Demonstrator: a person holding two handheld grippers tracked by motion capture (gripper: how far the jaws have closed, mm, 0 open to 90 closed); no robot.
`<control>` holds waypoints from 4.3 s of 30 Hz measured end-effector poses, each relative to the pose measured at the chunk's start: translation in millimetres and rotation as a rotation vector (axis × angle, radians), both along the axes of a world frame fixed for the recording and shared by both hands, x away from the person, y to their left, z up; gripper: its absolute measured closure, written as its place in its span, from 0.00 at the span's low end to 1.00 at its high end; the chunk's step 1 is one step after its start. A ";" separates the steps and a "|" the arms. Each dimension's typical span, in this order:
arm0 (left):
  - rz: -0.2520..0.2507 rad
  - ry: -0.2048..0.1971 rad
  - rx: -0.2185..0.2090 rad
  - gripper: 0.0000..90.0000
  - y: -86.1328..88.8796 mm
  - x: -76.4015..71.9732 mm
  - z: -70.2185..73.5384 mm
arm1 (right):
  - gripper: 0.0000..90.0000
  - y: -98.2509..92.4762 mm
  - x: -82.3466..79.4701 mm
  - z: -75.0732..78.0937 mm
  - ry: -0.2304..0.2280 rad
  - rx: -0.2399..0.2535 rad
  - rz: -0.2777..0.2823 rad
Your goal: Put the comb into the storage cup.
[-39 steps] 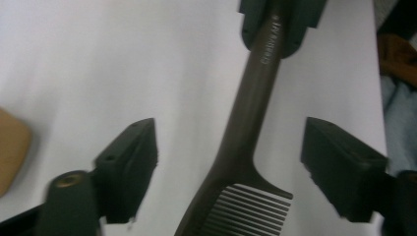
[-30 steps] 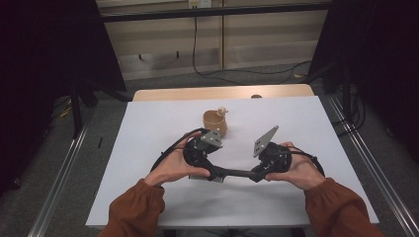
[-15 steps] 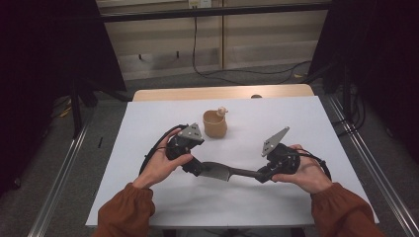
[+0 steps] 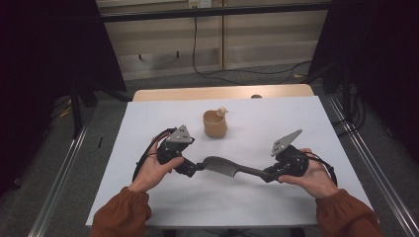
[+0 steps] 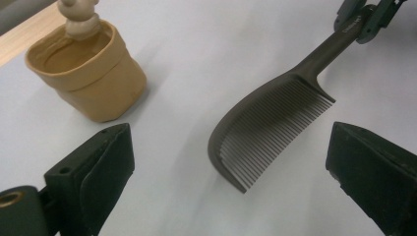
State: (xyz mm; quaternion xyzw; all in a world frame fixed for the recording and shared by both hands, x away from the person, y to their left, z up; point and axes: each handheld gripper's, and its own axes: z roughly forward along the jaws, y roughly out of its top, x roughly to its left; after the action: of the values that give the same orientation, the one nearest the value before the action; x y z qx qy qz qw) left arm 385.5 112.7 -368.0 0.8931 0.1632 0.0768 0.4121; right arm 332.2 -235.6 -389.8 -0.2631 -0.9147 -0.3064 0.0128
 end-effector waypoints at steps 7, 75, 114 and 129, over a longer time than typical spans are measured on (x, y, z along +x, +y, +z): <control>0.047 -0.012 -0.030 0.05 9.8 -0.1 -2.4 | 0.81 -12.8 -5.8 -6.5 -0.006 0.035 -0.068; 0.104 -0.019 -0.373 0.06 -14.7 -33.8 -31.4 | 0.81 -15.3 -31.0 -6.9 -0.264 0.520 -0.229; 0.102 0.104 -0.638 0.31 -84.8 -32.1 -11.8 | 0.81 -24.0 -31.1 1.3 -0.312 0.605 -0.246; 0.148 0.190 -0.657 0.47 -94.1 -24.3 -10.9 | 0.81 -23.9 -31.1 -1.2 -0.334 0.591 -0.265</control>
State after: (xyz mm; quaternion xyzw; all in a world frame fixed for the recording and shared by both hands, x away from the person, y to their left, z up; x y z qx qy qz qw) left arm 361.2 18.6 -379.0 0.7017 0.2812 -0.0336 0.6538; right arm 301.1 -259.4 -391.0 -0.3108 -0.7342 -0.5951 -0.1013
